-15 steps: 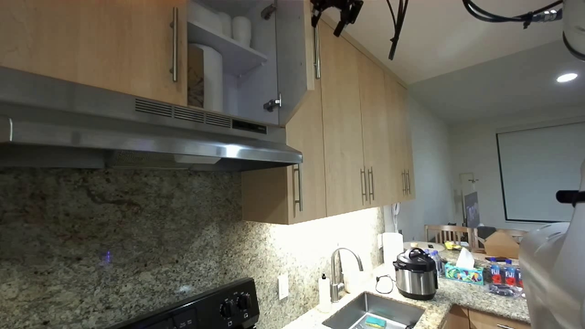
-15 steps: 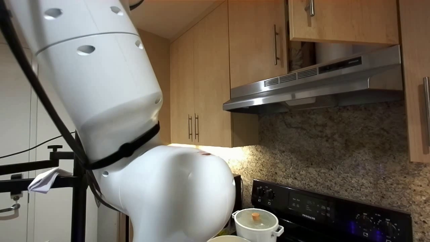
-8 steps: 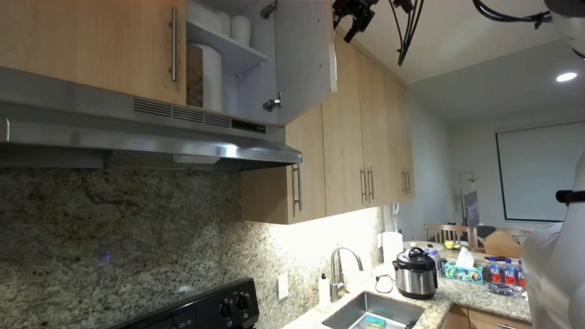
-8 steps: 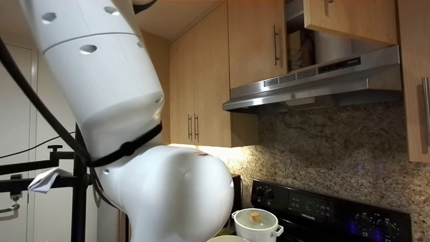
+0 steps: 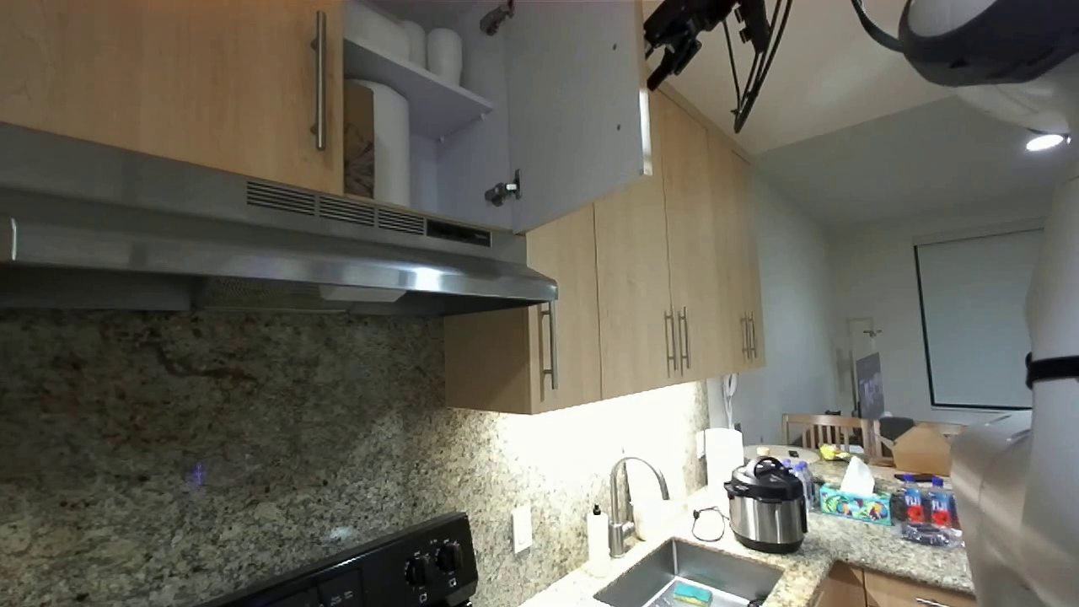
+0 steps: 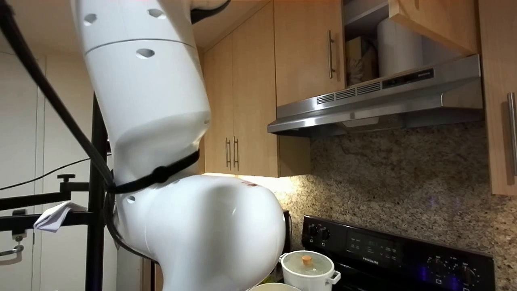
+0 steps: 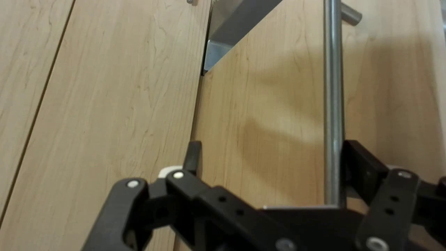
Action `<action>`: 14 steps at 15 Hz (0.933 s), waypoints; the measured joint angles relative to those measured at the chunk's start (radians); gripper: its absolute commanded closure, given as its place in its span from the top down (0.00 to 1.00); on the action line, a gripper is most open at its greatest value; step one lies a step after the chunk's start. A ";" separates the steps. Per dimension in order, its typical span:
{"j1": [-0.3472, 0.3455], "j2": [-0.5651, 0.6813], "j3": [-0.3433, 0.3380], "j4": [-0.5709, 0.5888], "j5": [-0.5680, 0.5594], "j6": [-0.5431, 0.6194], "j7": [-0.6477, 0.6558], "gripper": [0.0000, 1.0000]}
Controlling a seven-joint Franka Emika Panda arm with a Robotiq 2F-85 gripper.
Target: Open the middle right door of the cabinet
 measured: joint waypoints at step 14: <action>0.312 0.075 -0.423 0.093 0.232 -0.094 -0.112 1.00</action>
